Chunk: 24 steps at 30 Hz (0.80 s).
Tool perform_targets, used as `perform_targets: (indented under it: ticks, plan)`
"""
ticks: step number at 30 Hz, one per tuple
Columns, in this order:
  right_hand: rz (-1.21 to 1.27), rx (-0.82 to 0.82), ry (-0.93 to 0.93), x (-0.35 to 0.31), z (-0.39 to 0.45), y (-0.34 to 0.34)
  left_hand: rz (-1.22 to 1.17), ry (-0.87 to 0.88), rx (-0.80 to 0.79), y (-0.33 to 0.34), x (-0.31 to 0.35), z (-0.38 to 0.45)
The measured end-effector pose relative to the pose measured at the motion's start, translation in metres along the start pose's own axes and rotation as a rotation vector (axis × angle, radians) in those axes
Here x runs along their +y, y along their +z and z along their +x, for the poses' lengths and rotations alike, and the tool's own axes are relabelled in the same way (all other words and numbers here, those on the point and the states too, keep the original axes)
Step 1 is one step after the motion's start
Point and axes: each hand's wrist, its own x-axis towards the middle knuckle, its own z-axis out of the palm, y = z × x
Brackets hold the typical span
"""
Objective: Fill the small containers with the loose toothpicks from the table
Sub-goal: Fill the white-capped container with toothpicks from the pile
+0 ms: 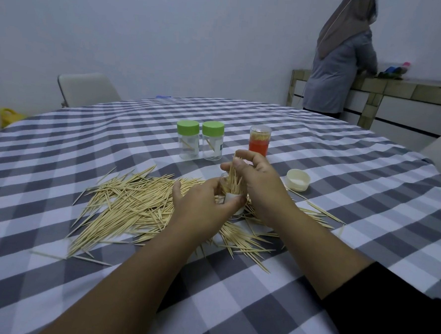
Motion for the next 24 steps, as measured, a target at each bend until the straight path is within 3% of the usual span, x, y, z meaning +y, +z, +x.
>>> perform_targets:
  ticks: [12, 17, 24]
  plan:
    - [0.021, -0.07, 0.01, -0.001, -0.001, -0.004, -0.012, -0.023, -0.034, -0.004, 0.005, -0.002]
    - [0.147, -0.073, 0.047, -0.006, -0.004, -0.008, -0.027, -0.018, -0.041, -0.004, 0.004, -0.003]
    - [0.049, -0.075, 0.134, -0.009, -0.004, -0.011, -0.024, -0.004, -0.032, -0.002, 0.002, -0.002]
